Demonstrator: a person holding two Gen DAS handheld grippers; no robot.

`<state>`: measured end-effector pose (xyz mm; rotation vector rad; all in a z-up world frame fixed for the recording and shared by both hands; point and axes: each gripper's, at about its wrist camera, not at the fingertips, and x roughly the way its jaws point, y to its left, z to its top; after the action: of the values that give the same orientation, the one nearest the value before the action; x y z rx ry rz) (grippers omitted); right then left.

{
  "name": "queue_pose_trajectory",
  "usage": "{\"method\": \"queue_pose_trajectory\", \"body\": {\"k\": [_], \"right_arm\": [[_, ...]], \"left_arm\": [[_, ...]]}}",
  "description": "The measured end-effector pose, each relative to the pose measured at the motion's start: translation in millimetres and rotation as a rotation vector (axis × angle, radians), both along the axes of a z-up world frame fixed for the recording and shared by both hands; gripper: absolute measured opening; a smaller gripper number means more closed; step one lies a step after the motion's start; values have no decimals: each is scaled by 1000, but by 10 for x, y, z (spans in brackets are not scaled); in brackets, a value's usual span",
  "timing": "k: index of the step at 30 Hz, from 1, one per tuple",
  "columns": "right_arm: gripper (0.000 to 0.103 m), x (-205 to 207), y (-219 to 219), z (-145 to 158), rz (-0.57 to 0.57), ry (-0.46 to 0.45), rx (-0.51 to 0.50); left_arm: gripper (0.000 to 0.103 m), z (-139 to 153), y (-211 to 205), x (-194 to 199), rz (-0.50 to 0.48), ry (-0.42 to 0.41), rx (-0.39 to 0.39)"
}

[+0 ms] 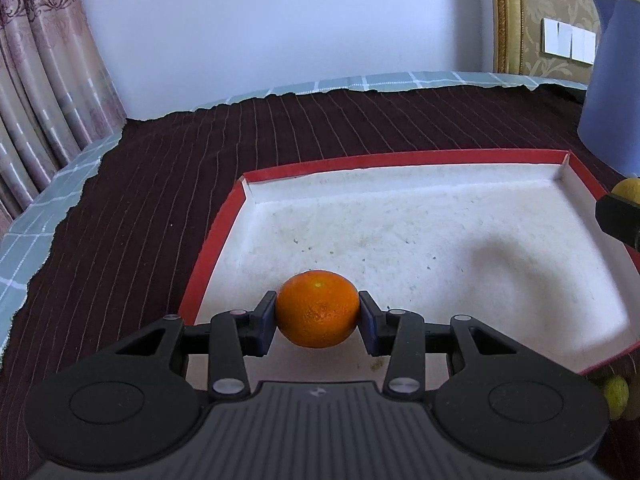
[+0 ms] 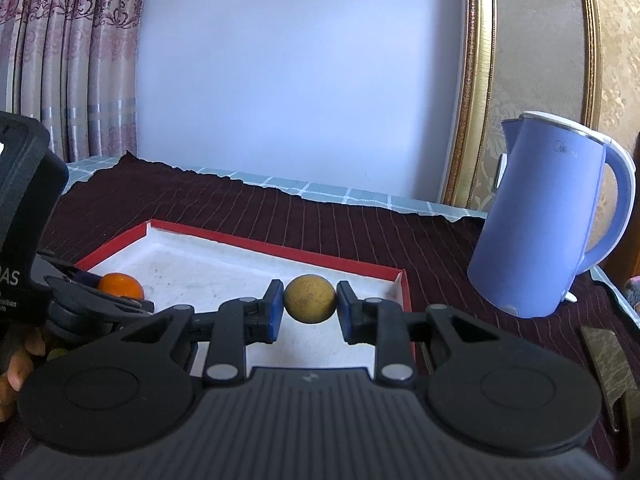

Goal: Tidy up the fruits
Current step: 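Lift and carry the orange with the left tool while the right tool carries the yellow fruit over the tray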

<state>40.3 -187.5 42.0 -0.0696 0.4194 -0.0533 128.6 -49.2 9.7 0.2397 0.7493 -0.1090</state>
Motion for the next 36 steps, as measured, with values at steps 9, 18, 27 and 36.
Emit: {"method": "queue_pose_trajectory", "body": {"k": [9,18,27,36], "right_arm": [[26,194,-68,-33,-17,14,24],[26,369,-145,-89,-39,33,57],[26,489,-147,-112,-44,45,54],[27,618,-181,-102,-48,18,71]], "left_arm": [[41,-12,-57,148,7,9,13],[41,-14,-79,257,22,-4,17],[41,-23,-130,331,20,-15,20],[41,-2,-156,467,25,-66,-8]]}}
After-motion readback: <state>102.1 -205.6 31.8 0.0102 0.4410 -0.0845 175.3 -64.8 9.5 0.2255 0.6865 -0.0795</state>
